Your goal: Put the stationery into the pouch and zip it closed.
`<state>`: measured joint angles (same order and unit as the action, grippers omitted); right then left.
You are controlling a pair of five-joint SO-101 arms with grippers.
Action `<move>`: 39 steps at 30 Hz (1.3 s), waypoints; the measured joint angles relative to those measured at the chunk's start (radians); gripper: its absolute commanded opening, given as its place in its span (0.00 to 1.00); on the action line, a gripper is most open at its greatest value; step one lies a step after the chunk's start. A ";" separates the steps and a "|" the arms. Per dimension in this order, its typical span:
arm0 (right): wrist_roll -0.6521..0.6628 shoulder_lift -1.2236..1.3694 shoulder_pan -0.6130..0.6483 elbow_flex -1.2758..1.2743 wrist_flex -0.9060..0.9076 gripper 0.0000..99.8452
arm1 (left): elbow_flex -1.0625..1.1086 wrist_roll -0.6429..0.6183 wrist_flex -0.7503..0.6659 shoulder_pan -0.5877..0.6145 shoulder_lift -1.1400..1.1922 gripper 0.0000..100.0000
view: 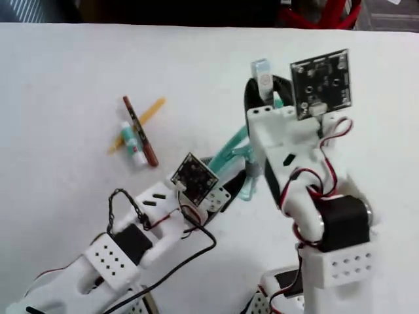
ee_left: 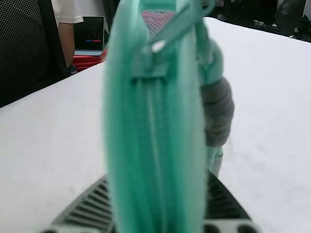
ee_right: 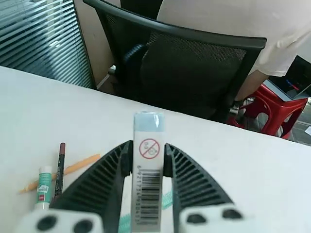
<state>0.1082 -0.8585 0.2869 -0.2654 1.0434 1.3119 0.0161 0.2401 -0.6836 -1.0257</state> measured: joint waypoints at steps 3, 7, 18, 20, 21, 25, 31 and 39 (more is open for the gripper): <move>0.000 -0.029 -0.003 -0.057 -0.011 0.02 | 0.000 0.000 0.000 0.000 0.000 0.14; 0.000 -0.043 -0.008 -0.104 -0.038 0.02 | 0.000 0.000 0.000 0.000 0.000 0.14; -0.002 -0.044 -0.055 -0.282 -0.261 0.02 | 0.000 0.000 0.000 0.021 0.002 0.18; -0.002 -0.044 -0.075 -0.316 -0.301 0.02 | 0.000 0.000 0.000 0.025 0.002 0.18; -0.002 -0.044 -0.077 -0.330 -0.318 0.02 | 0.000 0.000 0.000 0.025 0.002 0.18; -0.003 -0.051 -0.074 -0.356 -0.334 0.12 | 0.000 0.000 0.000 0.028 0.002 0.18; -0.003 -0.126 -0.075 -0.361 -0.261 0.17 | 0.000 0.000 0.000 0.028 0.002 0.18; -0.003 -0.348 -0.074 -0.361 -0.199 0.14 | 0.000 0.000 0.000 0.028 0.002 0.18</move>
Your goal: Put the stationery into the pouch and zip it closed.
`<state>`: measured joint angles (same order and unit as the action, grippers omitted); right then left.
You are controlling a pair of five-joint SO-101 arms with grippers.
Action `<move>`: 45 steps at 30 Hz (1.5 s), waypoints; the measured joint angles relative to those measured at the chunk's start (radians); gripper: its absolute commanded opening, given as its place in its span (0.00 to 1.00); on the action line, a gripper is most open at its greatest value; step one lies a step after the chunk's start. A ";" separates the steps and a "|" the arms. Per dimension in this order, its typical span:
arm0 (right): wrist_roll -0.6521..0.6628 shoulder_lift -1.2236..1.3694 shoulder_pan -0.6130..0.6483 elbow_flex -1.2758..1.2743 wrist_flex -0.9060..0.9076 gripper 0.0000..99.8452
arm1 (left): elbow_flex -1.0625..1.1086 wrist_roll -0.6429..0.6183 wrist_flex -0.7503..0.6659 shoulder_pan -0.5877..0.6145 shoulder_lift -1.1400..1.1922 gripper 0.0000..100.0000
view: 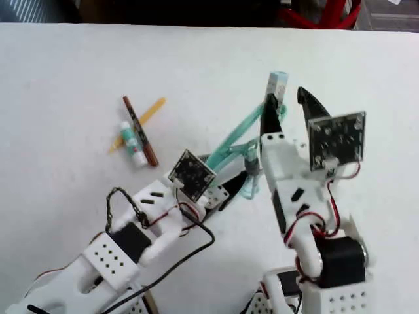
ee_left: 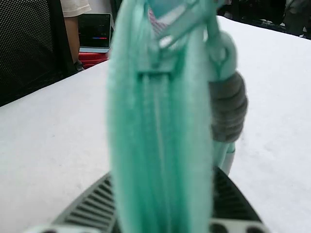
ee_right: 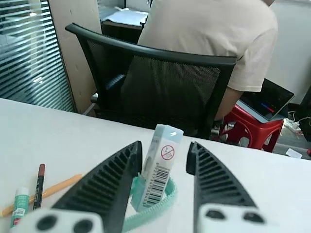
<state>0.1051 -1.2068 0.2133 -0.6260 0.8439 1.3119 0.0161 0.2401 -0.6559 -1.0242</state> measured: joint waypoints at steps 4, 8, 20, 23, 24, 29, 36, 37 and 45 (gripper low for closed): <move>0.000 0.015 -0.011 0.000 0.006 0.14 | 0.000 0.000 0.000 0.000 0.000 0.18; 0.000 0.071 -0.035 0.037 -0.015 0.14 | 0.000 0.000 0.000 0.000 0.000 0.18; -0.181 0.545 -0.127 0.632 0.117 0.02 | 0.002 0.000 0.000 0.000 0.000 0.18; -0.196 0.683 -0.121 0.741 0.118 0.02 | 0.002 0.000 0.000 0.000 0.000 0.18; -0.198 0.727 -0.121 0.773 0.124 0.02 | 0.002 0.000 0.000 0.000 0.000 0.18; -0.198 0.910 -0.129 0.913 0.196 0.02 | 0.002 0.000 0.000 0.000 0.000 0.18; -0.198 1.016 -0.127 1.045 0.384 0.02 | 0.002 0.000 0.000 0.000 0.000 0.18; -0.198 1.019 -0.127 1.051 0.408 0.02 | 0.002 0.000 0.000 0.000 0.000 0.18; -0.189 1.022 -0.126 1.060 0.542 0.02 | 0.002 0.000 0.000 0.000 0.000 0.18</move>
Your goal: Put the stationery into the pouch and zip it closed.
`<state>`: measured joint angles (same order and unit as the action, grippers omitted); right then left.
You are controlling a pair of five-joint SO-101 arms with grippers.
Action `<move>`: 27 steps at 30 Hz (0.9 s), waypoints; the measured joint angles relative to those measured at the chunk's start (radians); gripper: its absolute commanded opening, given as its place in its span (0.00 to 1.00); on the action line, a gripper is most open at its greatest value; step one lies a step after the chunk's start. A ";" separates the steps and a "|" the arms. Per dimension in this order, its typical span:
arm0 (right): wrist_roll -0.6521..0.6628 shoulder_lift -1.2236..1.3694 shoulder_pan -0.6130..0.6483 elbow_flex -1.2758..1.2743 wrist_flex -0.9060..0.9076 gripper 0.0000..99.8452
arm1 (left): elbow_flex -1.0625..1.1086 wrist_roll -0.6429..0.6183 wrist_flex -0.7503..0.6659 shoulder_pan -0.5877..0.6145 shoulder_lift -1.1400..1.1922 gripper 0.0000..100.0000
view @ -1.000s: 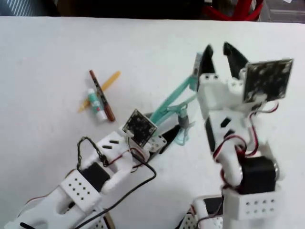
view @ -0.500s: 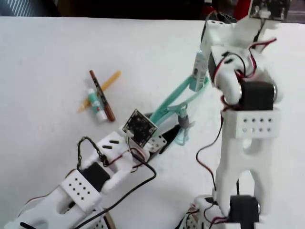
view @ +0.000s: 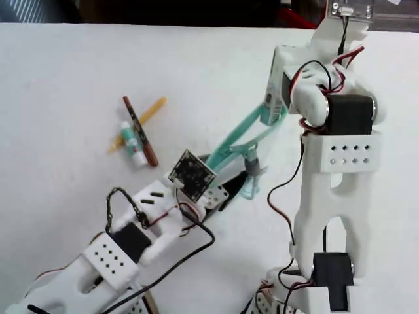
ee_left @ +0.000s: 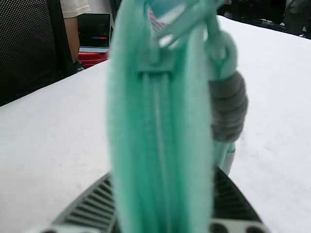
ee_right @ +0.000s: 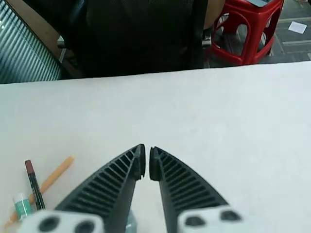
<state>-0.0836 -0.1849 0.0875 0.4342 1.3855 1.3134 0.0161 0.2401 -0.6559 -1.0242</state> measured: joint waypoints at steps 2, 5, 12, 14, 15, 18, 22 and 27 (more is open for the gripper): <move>0.025 0.002 0.008 0.000 0.028 0.02 | 0.000 0.000 0.000 0.000 0.000 0.18; 0.038 0.002 0.018 0.020 0.077 0.02 | 0.000 0.000 0.000 -0.002 0.000 0.18; 0.051 -0.071 0.031 0.060 0.189 0.02 | 0.000 0.000 0.000 -0.005 0.000 0.18; 0.054 -0.095 0.032 0.060 0.204 0.02 | 0.000 0.000 0.000 -0.005 0.000 0.18; 0.054 -0.107 0.032 0.060 0.215 0.02 | 0.000 0.000 0.000 -0.005 0.000 0.18; 0.054 -0.137 0.032 0.060 0.249 0.02 | 0.000 0.000 0.000 -0.005 0.000 0.18; 0.054 -0.167 0.032 0.060 0.281 0.02 | 0.000 0.000 0.000 -0.005 0.000 0.18; 0.054 -0.216 0.032 0.060 0.324 0.02 | 0.000 0.000 0.000 -0.005 0.000 0.18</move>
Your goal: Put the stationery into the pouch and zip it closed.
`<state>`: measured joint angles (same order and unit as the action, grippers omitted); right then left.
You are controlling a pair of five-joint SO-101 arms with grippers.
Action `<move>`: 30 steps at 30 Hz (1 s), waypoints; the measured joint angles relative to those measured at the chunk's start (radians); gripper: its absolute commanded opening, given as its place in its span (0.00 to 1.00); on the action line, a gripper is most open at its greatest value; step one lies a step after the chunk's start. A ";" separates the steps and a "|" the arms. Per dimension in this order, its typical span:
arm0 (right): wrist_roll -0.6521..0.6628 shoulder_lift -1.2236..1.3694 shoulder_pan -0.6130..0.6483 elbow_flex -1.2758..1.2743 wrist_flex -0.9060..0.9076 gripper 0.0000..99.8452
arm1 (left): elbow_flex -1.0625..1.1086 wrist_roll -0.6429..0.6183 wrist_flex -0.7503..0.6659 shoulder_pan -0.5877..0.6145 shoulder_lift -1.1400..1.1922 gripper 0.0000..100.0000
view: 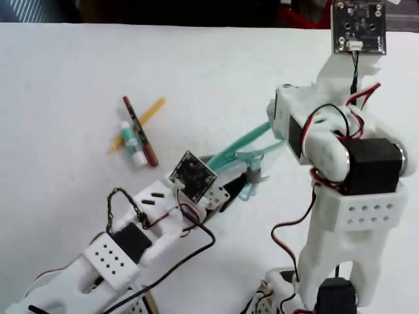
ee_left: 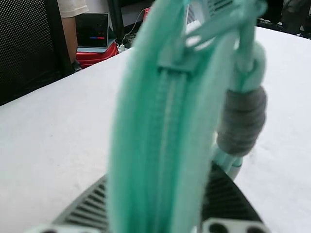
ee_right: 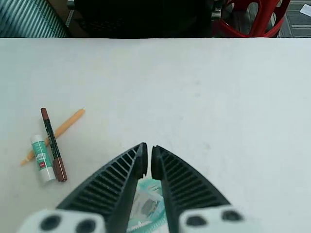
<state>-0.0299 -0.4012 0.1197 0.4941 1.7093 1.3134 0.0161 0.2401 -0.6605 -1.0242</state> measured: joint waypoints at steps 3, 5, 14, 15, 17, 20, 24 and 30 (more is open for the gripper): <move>0.000 -0.051 -0.003 0.000 0.002 0.02 | 0.000 0.000 0.000 0.002 0.000 0.18; 0.000 -0.074 -0.003 0.002 0.002 0.02 | 0.000 0.000 0.000 0.005 0.000 0.18; 0.000 -0.083 0.000 -0.094 0.002 0.02 | 0.000 0.000 0.000 0.005 0.000 0.18; 0.000 -0.084 -0.005 -0.097 0.002 0.02 | 0.000 0.000 0.000 0.005 0.000 0.18; 0.000 -0.084 -0.023 -0.097 -0.005 0.02 | 0.000 0.000 0.000 0.005 0.000 0.18; 0.035 -0.083 -0.061 -0.112 -0.020 0.07 | 0.000 0.000 0.000 0.005 0.000 0.18; 0.077 -0.028 -0.052 -0.147 -0.011 0.20 | 0.000 0.000 0.000 0.005 0.000 0.18; 0.087 0.012 -0.040 -0.149 -0.008 0.16 | 0.000 0.000 0.000 0.005 0.000 0.18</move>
<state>0.0575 -0.3890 0.0798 0.3452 1.7016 1.3134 0.0161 0.2401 -0.6559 -1.0242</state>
